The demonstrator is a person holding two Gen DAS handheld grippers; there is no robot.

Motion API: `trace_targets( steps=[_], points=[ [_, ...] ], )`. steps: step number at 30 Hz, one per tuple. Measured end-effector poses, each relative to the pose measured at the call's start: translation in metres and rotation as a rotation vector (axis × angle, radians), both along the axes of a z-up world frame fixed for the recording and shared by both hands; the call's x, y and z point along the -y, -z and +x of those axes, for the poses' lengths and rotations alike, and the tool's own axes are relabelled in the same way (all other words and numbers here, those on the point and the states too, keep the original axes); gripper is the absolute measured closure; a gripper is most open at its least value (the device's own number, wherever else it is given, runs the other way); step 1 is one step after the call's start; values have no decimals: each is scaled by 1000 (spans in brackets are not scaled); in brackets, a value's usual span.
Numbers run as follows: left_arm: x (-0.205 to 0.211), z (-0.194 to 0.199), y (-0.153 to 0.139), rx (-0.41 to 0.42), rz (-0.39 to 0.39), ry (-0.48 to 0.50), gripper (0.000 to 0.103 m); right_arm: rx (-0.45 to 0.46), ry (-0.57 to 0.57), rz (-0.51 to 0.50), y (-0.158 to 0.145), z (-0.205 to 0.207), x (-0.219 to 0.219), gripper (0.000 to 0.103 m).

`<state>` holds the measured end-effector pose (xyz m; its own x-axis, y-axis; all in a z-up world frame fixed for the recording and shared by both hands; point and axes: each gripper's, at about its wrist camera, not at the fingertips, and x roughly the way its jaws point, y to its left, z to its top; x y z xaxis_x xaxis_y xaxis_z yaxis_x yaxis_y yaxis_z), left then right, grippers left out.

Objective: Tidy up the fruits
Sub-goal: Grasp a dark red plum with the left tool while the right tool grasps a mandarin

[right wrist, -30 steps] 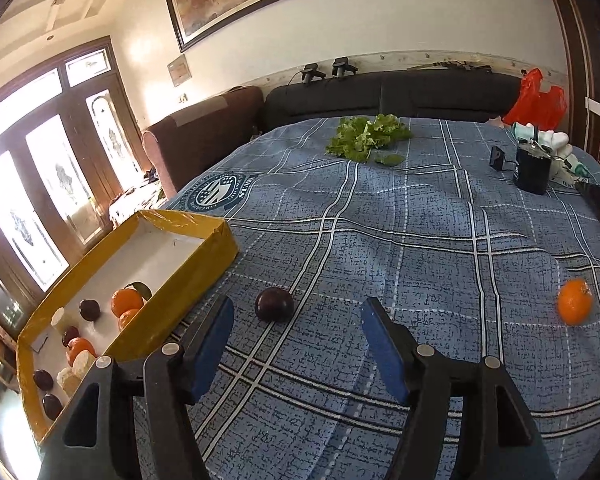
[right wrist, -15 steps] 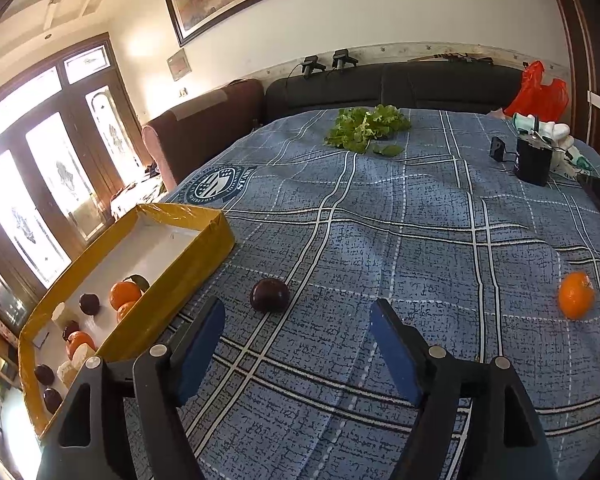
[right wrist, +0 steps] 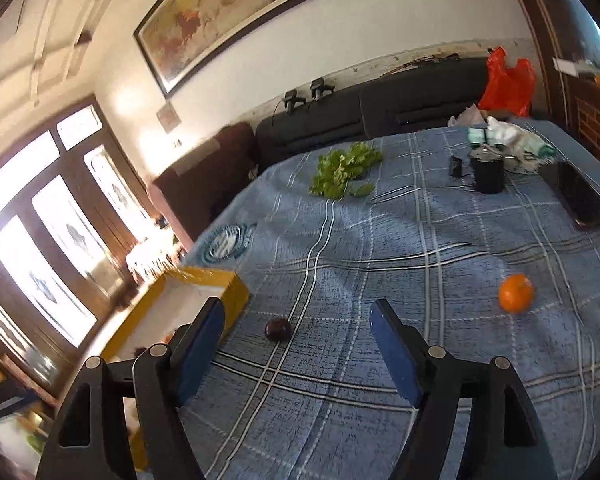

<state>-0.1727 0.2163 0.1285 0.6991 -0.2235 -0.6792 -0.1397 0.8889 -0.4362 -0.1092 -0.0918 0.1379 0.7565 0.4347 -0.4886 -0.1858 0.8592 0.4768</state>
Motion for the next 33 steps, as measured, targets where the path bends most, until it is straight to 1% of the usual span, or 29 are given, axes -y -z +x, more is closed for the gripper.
trace_targets(
  steps=[2, 3, 4, 5, 6, 7, 8, 9, 10, 12, 14, 15, 17, 18, 19, 21, 24, 25, 26, 27, 29, 30, 31, 32, 33],
  points=[
    [18, 22, 16, -34, -78, 105, 7, -4, 74, -24, -10, -19, 47, 23],
    [26, 31, 20, -43, -97, 138, 7, -7, 103, -49, -12, -24, 66, 23],
    [37, 41, 24, -51, -93, 171, 7, -15, 142, -84, -13, -29, 87, 23],
    [48, 52, 26, -55, -69, 192, 7, -29, 180, -110, -13, -33, 103, 23],
    [55, 59, 27, -54, -53, 203, 10, -46, 212, -126, -12, -35, 117, 23],
    [63, 68, 29, -50, -41, 219, 15, -70, 239, -134, -9, -35, 130, 23],
    [70, 78, 30, -49, -37, 239, 19, -91, 256, -141, -6, -33, 138, 24],
    [76, 88, 32, -54, -31, 257, 26, -108, 265, -147, -2, -30, 143, 24],
    [81, 97, 35, -61, -21, 268, 33, -128, 268, -153, 3, -24, 144, 24],
    [89, 113, 43, -86, 13, 278, 40, -164, 250, -154, 15, -7, 138, 24],
    [97, 129, 52, -99, 79, 279, 40, -194, 201, -153, 27, 14, 125, 25],
    [101, 137, 58, -101, 126, 274, 40, -207, 180, -162, 33, 25, 118, 25],
    [105, 152, 70, -111, 188, 270, 40, -220, 169, -210, 45, 47, 102, 27],
    [105, 157, 75, -118, 206, 270, 40, -232, 165, -249, 53, 61, 93, 27],
    [106, 164, 83, -131, 227, 267, 40, -248, 161, -263, 61, 70, 89, 28],
    [103, 178, 96, -158, 247, 261, 40, -273, 144, -259, 75, 83, 82, 31],
    [99, 190, 107, -172, 259, 249, 40, -277, 132, -288, 86, 89, 76, 34],
    [101, 194, 109, -163, 282, 244, 40, -273, 126, -297, 88, 90, 74, 37],
    [102, 198, 109, -158, 290, 250, 40, -271, 121, -304, 90, 90, 73, 42],
    [103, 202, 111, -157, 289, 258, 40, -272, 119, -307, 93, 93, 73, 44],
    [110, 209, 112, -149, 307, 271, 40, -276, 114, -309, 96, 93, 73, 53],
    [113, 212, 113, -146, 317, 281, 42, -276, 113, -311, 96, 94, 73, 55],
    [119, 213, 113, -143, 329, 293, 48, -273, 111, -309, 96, 94, 72, 62],
    [123, 214, 115, -144, 344, 307, 52, -271, 110, -310, 96, 93, 72, 65],
    [128, 215, 117, -150, 359, 319, 62, -269, 112, -316, 96, 93, 71, 65]
  ],
)
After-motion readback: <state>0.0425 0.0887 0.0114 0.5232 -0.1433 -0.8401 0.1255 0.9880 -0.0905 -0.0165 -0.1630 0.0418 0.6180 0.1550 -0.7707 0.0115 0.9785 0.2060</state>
